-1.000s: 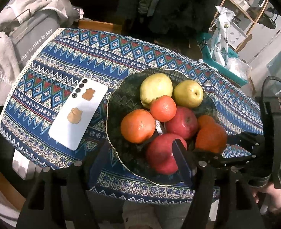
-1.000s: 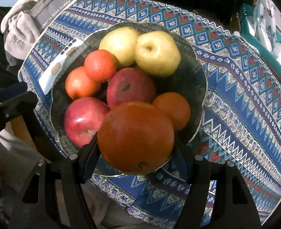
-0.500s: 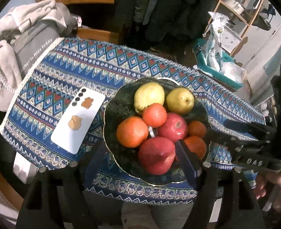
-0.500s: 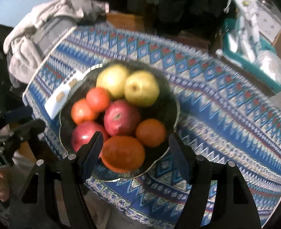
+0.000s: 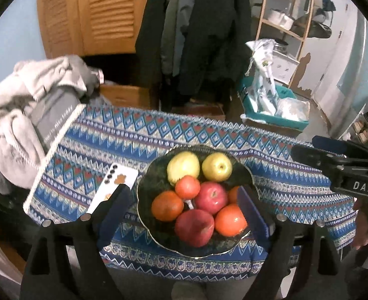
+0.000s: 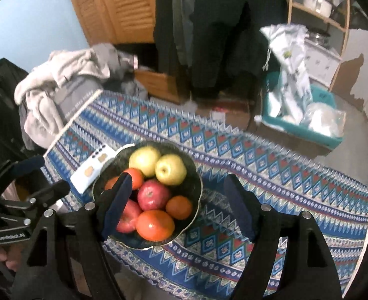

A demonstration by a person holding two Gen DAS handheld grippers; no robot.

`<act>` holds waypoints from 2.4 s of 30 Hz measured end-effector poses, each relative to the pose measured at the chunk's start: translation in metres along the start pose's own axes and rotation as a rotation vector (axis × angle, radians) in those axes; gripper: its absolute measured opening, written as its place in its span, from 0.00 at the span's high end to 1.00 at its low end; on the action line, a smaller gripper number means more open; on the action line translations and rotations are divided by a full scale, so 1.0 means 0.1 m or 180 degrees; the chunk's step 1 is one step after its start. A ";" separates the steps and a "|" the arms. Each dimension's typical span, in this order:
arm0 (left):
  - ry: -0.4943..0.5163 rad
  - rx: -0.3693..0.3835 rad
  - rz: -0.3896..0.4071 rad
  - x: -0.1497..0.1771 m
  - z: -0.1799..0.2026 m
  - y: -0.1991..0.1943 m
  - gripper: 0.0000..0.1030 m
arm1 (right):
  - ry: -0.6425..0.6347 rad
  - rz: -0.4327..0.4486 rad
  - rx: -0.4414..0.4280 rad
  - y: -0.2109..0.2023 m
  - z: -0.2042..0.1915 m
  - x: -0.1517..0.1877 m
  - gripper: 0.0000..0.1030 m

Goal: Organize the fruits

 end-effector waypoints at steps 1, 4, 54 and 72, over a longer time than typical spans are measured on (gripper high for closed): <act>0.0026 -0.0008 0.0033 -0.02 0.04 -0.03 0.10 | 0.0007 0.0040 0.0011 -0.05 0.02 -0.01 0.23; 0.0104 -0.0021 0.0146 -0.09 0.15 -0.15 0.09 | 0.0019 0.0134 0.0034 -0.20 0.07 -0.03 0.22; 0.0278 -0.0272 0.0470 -0.33 0.62 -0.52 0.00 | 0.0192 0.0499 0.0297 -0.80 0.61 0.18 0.21; 0.0279 -0.0262 0.0459 -0.34 0.63 -0.53 0.00 | 0.0184 0.0500 0.0302 -0.80 0.63 0.19 0.21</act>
Point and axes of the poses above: each gripper's, at about its wrist camera, not at the fingertips, and y roughly the way its jaws point, z to its right, x to its underside, the point moved 3 cm from there along y, roughly the way its jaws point, and after that the axes turned 7 degrees about x, right-handed, at the moved point
